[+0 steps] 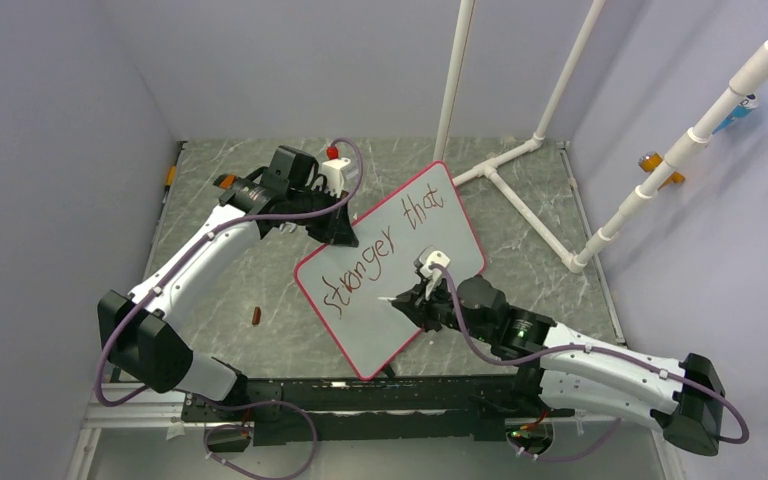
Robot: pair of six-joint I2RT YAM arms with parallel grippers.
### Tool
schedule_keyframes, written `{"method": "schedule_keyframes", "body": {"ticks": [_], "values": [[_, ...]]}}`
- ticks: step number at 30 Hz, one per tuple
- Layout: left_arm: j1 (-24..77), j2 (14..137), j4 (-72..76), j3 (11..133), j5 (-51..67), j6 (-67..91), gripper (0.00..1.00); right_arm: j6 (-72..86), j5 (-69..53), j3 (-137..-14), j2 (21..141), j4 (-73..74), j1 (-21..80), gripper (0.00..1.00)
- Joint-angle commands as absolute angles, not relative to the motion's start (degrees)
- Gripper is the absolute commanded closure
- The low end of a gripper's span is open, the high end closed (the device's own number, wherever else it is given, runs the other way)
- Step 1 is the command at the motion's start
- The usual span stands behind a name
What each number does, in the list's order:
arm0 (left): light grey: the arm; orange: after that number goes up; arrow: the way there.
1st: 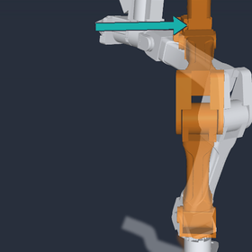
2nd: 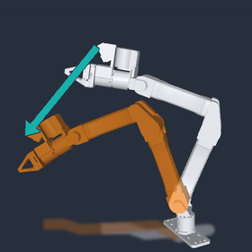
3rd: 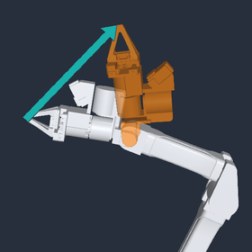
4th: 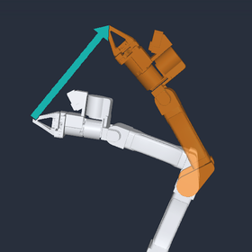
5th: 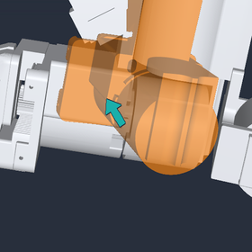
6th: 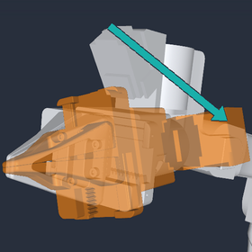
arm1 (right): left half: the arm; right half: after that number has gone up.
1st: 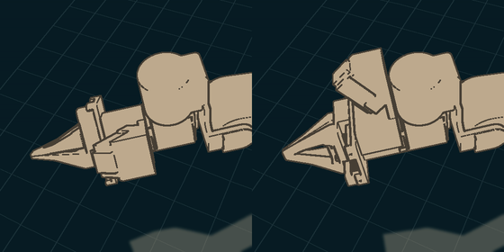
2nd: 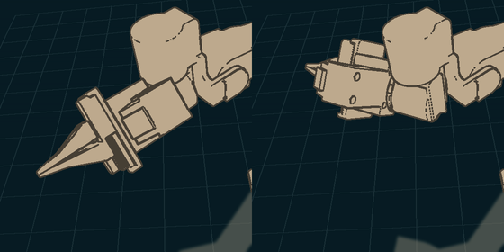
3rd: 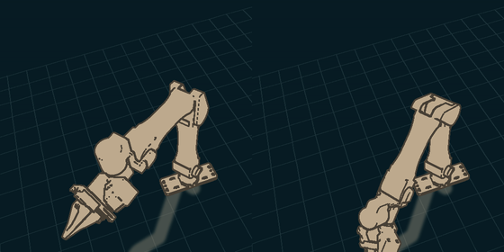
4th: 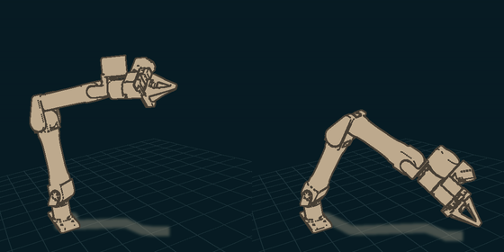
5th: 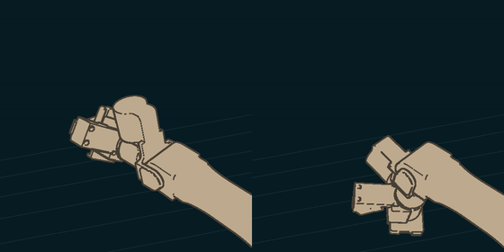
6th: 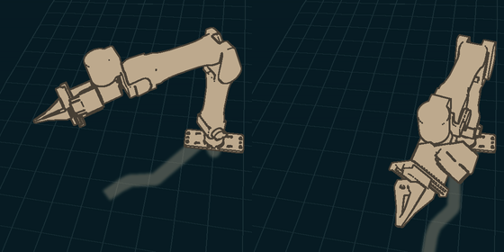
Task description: Write a sentence on the whiteboard
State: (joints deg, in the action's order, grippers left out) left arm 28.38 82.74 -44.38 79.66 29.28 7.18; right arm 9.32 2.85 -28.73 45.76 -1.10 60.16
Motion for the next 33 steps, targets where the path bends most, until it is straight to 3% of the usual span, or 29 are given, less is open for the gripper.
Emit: {"method": "schedule_keyframes", "body": {"ticks": [1,33], "values": [[27.42,83.76,-42.70,80.41,7.10,-4.42,1.00,8.12,4.70,-28.87,46.53,-6.13,62.28,1.00],[27.68,83.23,-42.63,80.38,7.03,-4.48,1.00,4.36,14.28,-32.00,58.08,-12.82,73.11,1.00]]}}
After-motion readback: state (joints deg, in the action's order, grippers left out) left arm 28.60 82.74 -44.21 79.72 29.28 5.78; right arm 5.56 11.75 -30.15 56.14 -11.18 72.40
